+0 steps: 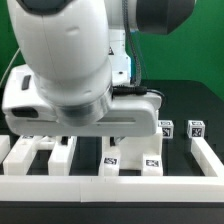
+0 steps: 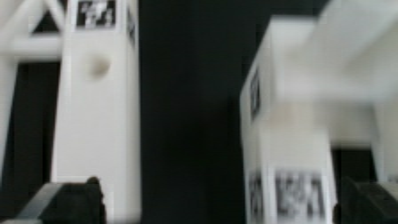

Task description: Assemble chair

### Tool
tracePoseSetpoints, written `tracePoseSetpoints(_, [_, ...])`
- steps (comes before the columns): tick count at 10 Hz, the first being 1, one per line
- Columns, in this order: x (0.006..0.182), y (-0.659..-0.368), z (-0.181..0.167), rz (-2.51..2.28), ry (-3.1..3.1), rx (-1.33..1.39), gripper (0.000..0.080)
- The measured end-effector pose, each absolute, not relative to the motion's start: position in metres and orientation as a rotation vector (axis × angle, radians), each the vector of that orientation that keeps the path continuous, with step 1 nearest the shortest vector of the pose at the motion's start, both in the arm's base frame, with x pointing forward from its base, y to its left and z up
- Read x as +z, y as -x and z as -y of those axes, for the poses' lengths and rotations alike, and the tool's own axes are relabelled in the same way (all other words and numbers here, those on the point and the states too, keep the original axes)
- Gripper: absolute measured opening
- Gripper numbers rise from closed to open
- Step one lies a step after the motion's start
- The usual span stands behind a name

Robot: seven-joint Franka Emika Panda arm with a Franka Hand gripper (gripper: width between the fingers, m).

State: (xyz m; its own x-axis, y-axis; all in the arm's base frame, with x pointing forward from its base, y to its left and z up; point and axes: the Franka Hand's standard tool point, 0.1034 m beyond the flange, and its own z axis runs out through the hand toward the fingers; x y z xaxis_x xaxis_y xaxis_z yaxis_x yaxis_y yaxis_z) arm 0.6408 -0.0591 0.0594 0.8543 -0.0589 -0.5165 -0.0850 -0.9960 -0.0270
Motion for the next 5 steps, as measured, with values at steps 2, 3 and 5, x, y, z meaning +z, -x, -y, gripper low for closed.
tracePoseSetpoints(2, [0.079,-0.671,0.070,-0.060,3.050,0.547,0.0649])
tracePoseSetpoints(3, [0.091,-0.661,0.072,-0.075,3.059,0.477,0.0649])
tracePoseSetpoints(5, [0.111,-0.629,0.093,-0.067,3.078,0.291,0.0649])
